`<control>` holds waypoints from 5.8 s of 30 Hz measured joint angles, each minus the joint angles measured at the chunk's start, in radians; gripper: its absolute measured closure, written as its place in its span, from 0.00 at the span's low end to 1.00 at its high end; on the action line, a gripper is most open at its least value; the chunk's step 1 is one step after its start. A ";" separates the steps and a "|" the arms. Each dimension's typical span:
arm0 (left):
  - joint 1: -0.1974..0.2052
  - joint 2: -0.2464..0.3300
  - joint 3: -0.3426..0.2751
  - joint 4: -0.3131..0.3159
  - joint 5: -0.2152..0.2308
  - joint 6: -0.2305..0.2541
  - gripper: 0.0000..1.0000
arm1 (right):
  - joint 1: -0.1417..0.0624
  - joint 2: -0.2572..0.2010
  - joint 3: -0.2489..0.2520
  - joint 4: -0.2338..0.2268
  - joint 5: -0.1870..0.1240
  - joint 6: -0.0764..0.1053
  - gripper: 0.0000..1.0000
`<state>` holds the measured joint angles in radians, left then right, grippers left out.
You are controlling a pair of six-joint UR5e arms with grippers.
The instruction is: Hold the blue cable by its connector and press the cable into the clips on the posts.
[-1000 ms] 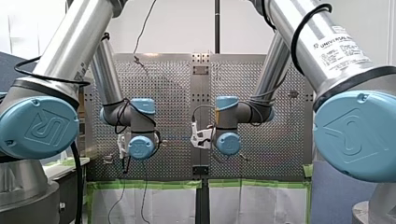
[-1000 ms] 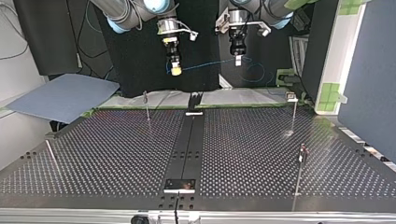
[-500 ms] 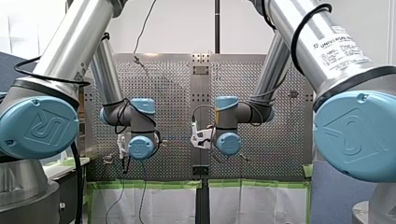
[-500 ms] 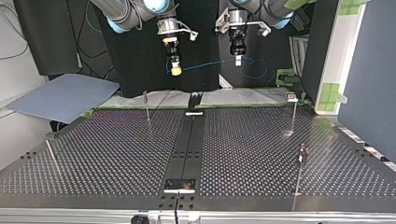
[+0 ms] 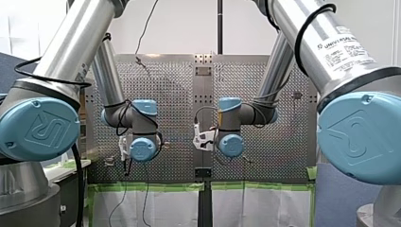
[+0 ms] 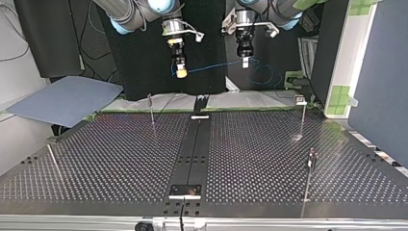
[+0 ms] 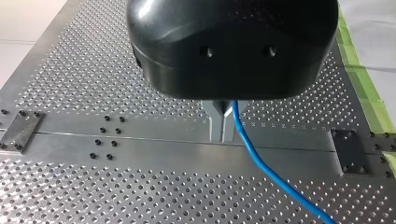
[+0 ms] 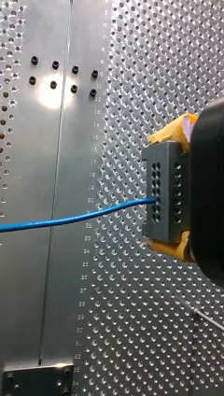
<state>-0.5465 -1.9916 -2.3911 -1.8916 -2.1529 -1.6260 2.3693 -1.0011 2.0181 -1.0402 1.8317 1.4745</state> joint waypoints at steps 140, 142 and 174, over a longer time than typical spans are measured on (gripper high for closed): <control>0.238 0.255 0.292 -0.486 -0.100 -0.124 1.00 | -0.037 -0.042 -0.497 0.428 -0.267 0.166 1.00; 0.254 0.270 0.294 -0.502 -0.100 -0.124 1.00 | -0.032 -0.040 -0.514 0.430 -0.272 0.166 1.00; 0.377 0.569 0.408 -0.759 -0.034 -0.131 1.00 | 0.058 -0.138 -0.636 0.524 -0.215 0.145 1.00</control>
<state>-0.1692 -1.4229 -1.9830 -2.6511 -2.1865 -1.7567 2.4278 -1.1388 1.3817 -0.5158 1.6168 1.6194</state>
